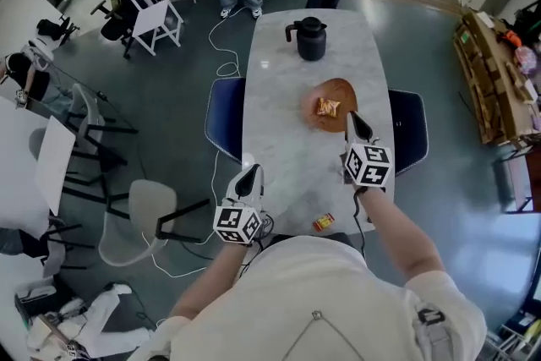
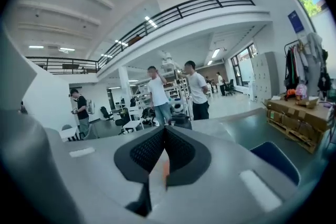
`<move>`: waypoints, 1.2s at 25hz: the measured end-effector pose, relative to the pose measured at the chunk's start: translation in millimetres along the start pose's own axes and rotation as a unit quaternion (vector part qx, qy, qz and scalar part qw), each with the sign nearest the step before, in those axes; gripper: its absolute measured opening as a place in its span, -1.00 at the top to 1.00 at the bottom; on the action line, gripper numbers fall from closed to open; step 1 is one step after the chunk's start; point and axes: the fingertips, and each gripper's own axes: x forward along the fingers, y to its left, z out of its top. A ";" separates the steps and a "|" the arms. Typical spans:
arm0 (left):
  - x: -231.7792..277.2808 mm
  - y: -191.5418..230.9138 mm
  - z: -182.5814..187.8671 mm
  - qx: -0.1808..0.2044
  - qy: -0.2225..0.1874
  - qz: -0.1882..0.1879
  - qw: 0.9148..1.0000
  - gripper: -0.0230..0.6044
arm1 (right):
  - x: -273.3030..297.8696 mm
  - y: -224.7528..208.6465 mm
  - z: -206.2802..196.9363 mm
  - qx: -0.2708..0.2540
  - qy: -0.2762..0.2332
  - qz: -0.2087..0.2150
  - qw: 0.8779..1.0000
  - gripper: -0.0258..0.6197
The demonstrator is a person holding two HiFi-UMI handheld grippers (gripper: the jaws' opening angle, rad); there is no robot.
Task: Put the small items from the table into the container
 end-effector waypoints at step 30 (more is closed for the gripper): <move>56.2 -116.9 49.3 0.030 -0.078 -0.209 0.974 0.91 | -111.8 -0.4 -12.7 -0.013 -0.026 -0.020 0.999 0.83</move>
